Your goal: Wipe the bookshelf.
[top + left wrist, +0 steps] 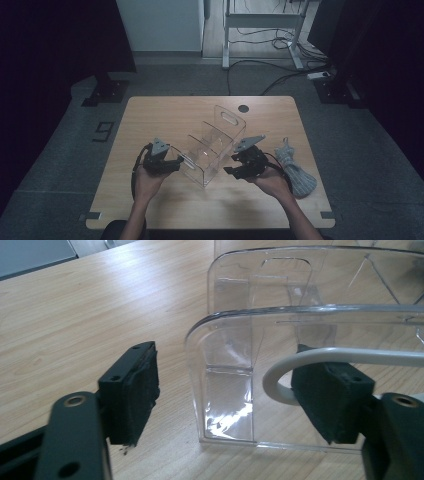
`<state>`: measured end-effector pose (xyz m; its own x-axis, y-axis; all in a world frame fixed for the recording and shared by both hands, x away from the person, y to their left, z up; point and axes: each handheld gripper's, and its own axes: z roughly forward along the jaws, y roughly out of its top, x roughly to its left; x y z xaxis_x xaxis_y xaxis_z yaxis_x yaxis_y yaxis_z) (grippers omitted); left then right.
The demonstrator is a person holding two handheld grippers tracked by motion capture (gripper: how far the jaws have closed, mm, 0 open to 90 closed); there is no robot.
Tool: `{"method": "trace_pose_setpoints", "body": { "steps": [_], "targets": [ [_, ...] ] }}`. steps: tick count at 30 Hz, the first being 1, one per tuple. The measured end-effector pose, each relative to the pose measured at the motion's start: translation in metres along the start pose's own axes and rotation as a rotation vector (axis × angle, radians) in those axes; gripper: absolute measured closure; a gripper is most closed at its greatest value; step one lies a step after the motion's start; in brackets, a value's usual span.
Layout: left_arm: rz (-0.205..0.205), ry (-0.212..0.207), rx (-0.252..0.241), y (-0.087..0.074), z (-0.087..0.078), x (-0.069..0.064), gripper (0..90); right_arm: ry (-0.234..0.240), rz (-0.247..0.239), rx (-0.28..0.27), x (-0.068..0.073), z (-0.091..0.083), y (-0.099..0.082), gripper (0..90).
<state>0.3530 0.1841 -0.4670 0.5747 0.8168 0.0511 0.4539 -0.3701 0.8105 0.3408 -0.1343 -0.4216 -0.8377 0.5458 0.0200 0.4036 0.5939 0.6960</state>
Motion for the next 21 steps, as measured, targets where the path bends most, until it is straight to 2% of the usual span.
{"method": "trace_pose_setpoints", "body": {
  "steps": [2, 5, 7, 9, 10, 11, 12, 14, 15, 17, 21],
  "targets": [
    [0.014, 0.005, 0.001, 0.001, 0.001, -0.003, 33.2, -0.022, 0.028, -0.006, -0.009, -0.003, -0.009, 41.9],
    [0.013, -0.004, -0.002, 0.000, 0.000, -0.003, 37.0, -0.036, 0.043, -0.007, -0.015, -0.006, -0.015, 40.1],
    [0.011, 0.008, -0.001, 0.000, -0.001, -0.002, 39.6, -0.065, 0.066, -0.005, -0.024, -0.012, -0.024, 37.9],
    [0.008, 0.013, -0.001, 0.000, -0.001, -0.001, 39.6, -0.072, 0.078, -0.004, -0.027, -0.014, -0.028, 37.2],
    [-0.001, 0.016, -0.001, -0.001, -0.002, 0.002, 39.7, -0.096, 0.088, 0.006, -0.034, -0.019, -0.035, 36.0],
    [-0.001, 0.016, -0.001, -0.001, -0.002, 0.002, 40.2, -0.096, 0.088, 0.006, -0.034, -0.019, -0.035, 36.0],
    [-0.009, 0.015, -0.003, -0.003, -0.003, 0.005, 40.8, -0.125, 0.100, 0.015, -0.040, -0.023, -0.043, 34.7],
    [-0.010, 0.016, -0.002, -0.003, -0.003, 0.007, 41.4, -0.133, 0.107, 0.019, -0.043, -0.026, -0.047, 34.1],
    [-0.020, 0.018, -0.005, -0.005, -0.004, 0.009, 41.3, -0.160, 0.133, 0.025, -0.049, -0.032, -0.055, 32.8],
    [-0.027, 0.015, -0.006, -0.005, -0.005, 0.010, 41.4, -0.173, 0.140, 0.029, -0.052, -0.034, -0.059, 32.5],
    [-0.042, 0.012, -0.007, -0.007, -0.005, 0.012, 41.4, -0.242, 0.198, 0.034, -0.069, -0.047, -0.078, 28.4]
  ]
}}
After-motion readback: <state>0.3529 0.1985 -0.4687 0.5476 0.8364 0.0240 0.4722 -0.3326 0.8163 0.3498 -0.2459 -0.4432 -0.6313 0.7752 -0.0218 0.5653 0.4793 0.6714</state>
